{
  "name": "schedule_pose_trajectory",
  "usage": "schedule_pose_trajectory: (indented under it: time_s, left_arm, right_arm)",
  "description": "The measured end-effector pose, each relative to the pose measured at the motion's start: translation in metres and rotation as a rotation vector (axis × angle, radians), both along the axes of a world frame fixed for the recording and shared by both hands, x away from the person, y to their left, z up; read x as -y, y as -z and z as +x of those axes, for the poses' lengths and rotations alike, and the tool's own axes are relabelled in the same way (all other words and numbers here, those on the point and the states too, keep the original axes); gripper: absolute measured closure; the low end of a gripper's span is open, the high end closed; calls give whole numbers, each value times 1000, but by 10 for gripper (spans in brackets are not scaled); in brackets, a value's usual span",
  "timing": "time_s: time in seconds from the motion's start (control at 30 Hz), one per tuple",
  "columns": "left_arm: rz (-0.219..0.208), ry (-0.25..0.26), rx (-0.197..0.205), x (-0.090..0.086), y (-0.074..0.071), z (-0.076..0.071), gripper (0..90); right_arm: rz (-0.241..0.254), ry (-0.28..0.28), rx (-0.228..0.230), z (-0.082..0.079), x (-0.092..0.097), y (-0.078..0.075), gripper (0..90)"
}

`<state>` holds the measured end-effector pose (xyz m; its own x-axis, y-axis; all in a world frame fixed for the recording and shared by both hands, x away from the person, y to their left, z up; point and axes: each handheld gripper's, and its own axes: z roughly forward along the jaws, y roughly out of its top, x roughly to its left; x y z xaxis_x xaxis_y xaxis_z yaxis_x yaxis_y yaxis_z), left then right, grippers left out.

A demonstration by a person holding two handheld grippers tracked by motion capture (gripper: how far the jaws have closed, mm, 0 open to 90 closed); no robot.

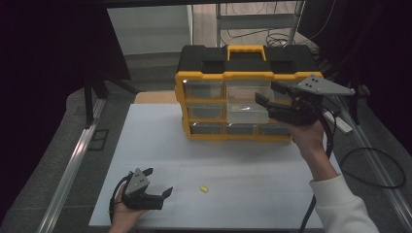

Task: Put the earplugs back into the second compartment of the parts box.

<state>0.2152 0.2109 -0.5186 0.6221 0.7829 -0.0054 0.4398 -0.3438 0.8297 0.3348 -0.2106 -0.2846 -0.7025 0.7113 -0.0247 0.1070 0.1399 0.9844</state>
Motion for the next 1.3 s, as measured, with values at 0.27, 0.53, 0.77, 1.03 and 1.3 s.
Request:
schedule_pose_trajectory:
  time_s: [0.27, 0.53, 0.77, 1.03, 1.3]
  left_arm:
    - [1, 1, -1, 0, 0, 0, 38]
    - [-1, 2, -1, 0, 0, 0, 38]
    - [0, 1, -1, 1, 0, 0, 38]
    - [-3, 0, -2, 1, 0, 0, 38]
    - [-2, 0, -1, 0, 0, 0, 38]
  right_arm:
    - [15, -95, 5, -27, 4, 6, 314]
    - [6, -159, -5, -51, 2, 21, 309]
    - [-31, -201, -49, -64, -5, 42, 306]
    - [-115, -234, -131, -66, -23, 75, 298]
    - [-205, -287, -187, -62, -50, 101, 288]
